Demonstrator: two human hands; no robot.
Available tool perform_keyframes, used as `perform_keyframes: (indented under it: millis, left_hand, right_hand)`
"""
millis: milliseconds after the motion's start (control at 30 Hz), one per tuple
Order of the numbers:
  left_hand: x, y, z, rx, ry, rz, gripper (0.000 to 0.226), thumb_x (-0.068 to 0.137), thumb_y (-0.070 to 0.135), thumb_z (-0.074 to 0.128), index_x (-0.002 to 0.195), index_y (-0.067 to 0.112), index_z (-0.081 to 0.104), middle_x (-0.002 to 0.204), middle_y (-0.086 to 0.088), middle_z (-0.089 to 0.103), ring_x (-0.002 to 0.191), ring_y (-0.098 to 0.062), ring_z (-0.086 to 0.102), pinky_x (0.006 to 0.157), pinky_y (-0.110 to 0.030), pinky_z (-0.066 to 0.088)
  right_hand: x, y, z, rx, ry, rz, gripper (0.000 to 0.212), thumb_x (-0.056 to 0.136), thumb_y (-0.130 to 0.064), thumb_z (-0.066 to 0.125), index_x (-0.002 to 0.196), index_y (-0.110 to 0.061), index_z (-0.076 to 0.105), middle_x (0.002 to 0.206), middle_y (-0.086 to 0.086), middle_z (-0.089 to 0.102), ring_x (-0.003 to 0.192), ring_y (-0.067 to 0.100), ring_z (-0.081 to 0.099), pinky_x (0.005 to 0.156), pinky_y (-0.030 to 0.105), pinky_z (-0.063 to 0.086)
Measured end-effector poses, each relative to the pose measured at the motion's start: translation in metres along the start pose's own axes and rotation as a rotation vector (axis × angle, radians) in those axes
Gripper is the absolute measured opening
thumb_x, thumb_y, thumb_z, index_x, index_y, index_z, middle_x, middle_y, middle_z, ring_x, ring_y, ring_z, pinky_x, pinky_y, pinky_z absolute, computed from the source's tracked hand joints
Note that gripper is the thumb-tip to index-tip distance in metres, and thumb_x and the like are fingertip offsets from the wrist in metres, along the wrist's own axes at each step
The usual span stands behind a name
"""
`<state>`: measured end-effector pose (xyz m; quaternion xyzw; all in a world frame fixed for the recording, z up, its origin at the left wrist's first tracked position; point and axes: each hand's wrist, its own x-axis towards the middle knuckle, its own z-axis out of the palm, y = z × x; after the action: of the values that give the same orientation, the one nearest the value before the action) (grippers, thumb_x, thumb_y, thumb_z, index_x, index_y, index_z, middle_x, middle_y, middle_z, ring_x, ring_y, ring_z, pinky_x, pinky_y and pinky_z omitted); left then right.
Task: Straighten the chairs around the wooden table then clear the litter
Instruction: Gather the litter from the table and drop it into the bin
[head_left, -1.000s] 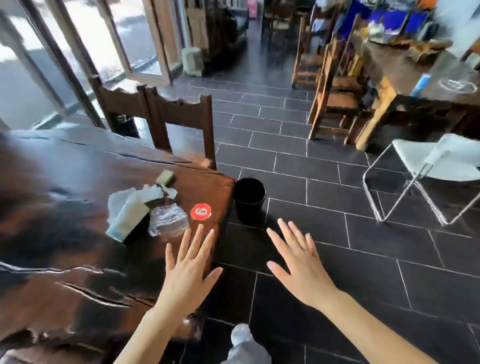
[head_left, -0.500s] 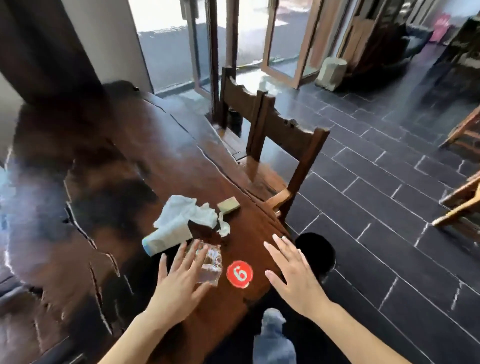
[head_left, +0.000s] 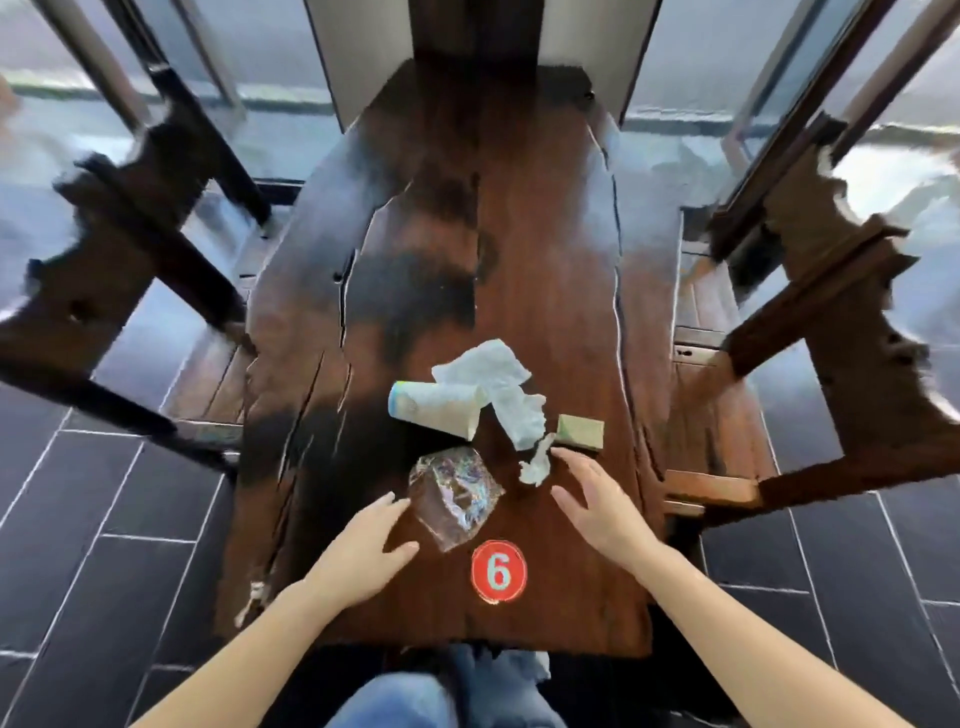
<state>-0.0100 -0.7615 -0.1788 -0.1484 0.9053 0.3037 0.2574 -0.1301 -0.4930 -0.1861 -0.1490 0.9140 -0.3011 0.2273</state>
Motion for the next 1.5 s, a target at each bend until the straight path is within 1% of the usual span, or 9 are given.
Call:
perform_keyframes:
  millis: [200,400,600,700,767,967,1067,1233,1500]
  left_hand:
    - [0.022,-0.002,0.009,-0.239,0.139,-0.227,0.063,0.091,0.030,0.058,0.145,0.013,0.030,0.151,-0.006,0.033,0.139,-0.019,0.032,0.113,-0.031,0.026]
    - [0.072,0.017,0.010,-0.270,0.253,-0.281,0.074,0.085,0.039,0.065,0.144,0.015,0.029,0.150,-0.006,0.034,0.137,-0.023,0.034,0.108,-0.040,0.035]
    - [0.107,0.021,0.031,0.055,0.190,-0.309,0.094,0.077,0.058,0.064,0.148,0.019,0.016,0.154,-0.002,0.023,0.143,-0.022,0.018,0.114,-0.042,0.024]
    - [0.110,0.020,0.045,0.139,0.196,-0.273,0.084,0.081,0.047,0.063,0.147,0.019,0.019,0.149,-0.004,0.028,0.142,-0.022,0.021,0.117,-0.042,0.018]
    - [0.109,0.016,0.049,0.168,0.187,-0.262,0.074,0.082,0.042,0.064,0.143,0.022,0.028,0.140,-0.003,0.035,0.135,-0.022,0.031,0.115,-0.039,0.024]
    - [0.101,0.000,0.051,0.222,0.137,-0.177,0.023,0.084,0.039,0.063,0.101,0.028,0.053,0.117,0.003,0.042,0.108,-0.012,0.040,0.096,-0.025,0.038]
    - [0.107,-0.001,0.050,0.130,0.128,-0.142,0.018,0.085,0.036,0.062,0.098,0.026,0.054,0.113,0.006,0.046,0.100,-0.010,0.043,0.087,-0.019,0.042]
    - [0.114,0.007,0.047,-0.084,0.051,-0.166,0.012,0.085,0.027,0.062,0.087,0.027,0.050,0.090,0.008,0.056,0.075,-0.009,0.054,0.058,-0.009,0.034]
    - [0.106,0.014,0.045,-0.211,0.035,-0.227,0.006,0.090,0.028,0.057,0.096,0.029,0.059,0.090,0.011,0.062,0.084,-0.008,0.061,0.061,-0.008,0.037]
  right_hand:
    - [0.043,0.004,0.005,0.010,-0.067,-0.041,0.062,0.094,-0.028,0.057,0.148,-0.026,0.027,0.152,-0.003,0.035,0.137,0.014,0.038,0.109,0.031,0.035]
    - [0.079,-0.001,-0.008,-0.185,-0.184,-0.160,0.069,0.090,-0.028,0.062,0.148,-0.033,0.024,0.156,-0.002,0.024,0.137,0.020,0.036,0.102,0.034,0.043]
    - [0.119,0.002,0.006,-0.359,-0.312,-0.176,0.079,0.085,-0.025,0.067,0.148,-0.036,0.021,0.159,-0.003,0.015,0.133,0.025,0.039,0.091,0.040,0.052]
    - [0.120,0.016,0.019,-0.451,-0.415,-0.135,0.077,0.083,-0.012,0.065,0.146,-0.032,0.026,0.155,-0.002,0.020,0.132,0.027,0.036,0.088,0.041,0.052]
    - [0.114,0.023,0.027,-0.489,-0.423,-0.113,0.070,0.084,-0.002,0.059,0.143,-0.028,0.033,0.151,-0.002,0.023,0.132,0.027,0.032,0.084,0.039,0.053]
    - [0.092,0.033,0.051,-0.449,-0.308,-0.036,0.042,0.089,-0.005,0.056,0.125,-0.025,0.050,0.121,-0.003,0.049,0.115,0.018,0.046,0.077,0.026,0.051]
    - [0.089,0.034,0.054,-0.386,-0.278,-0.002,0.031,0.089,-0.010,0.058,0.115,-0.028,0.054,0.112,-0.006,0.053,0.107,0.016,0.050,0.073,0.022,0.051]
    - [0.079,0.036,0.050,-0.356,-0.277,-0.003,0.039,0.082,-0.025,0.064,0.117,-0.030,0.048,0.114,-0.008,0.047,0.104,0.011,0.046,0.062,0.013,0.040]
    - [0.072,0.043,0.056,-0.344,-0.403,0.287,0.020,0.090,-0.020,0.062,0.109,-0.025,0.059,0.105,0.001,0.062,0.086,0.017,0.063,0.080,0.026,0.055]
